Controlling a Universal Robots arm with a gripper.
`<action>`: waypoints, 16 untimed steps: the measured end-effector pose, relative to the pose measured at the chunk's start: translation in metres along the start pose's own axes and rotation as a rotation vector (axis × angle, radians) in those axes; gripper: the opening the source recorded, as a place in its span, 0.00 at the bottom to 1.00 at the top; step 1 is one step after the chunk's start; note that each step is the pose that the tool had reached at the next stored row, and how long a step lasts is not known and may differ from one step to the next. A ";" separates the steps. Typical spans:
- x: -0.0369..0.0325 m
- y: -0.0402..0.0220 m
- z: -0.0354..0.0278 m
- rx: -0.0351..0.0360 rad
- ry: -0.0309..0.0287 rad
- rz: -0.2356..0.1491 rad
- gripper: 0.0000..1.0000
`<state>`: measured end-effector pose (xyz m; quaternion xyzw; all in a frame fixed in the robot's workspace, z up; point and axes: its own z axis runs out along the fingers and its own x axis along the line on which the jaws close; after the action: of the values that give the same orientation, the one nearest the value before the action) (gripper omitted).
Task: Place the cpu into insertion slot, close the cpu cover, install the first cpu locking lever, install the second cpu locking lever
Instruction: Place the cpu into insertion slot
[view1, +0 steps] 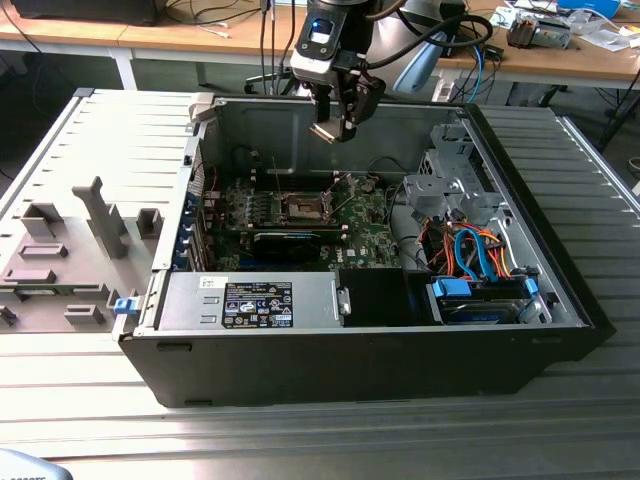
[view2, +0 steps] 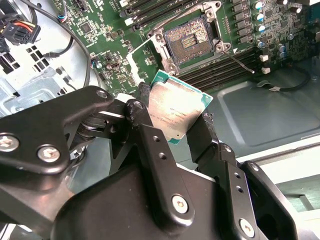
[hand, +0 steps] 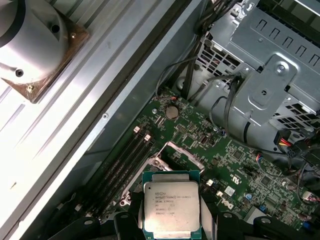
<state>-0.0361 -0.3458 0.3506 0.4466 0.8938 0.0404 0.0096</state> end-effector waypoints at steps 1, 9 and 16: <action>0.0000 0.0000 0.0000 0.0000 0.0000 0.001 0.54; 0.0000 0.0000 0.0001 -0.0001 -0.0005 0.007 0.54; 0.0000 0.0000 0.0003 -0.0002 -0.0010 0.012 0.54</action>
<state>-0.0361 -0.3458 0.3504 0.4520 0.8911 0.0404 0.0098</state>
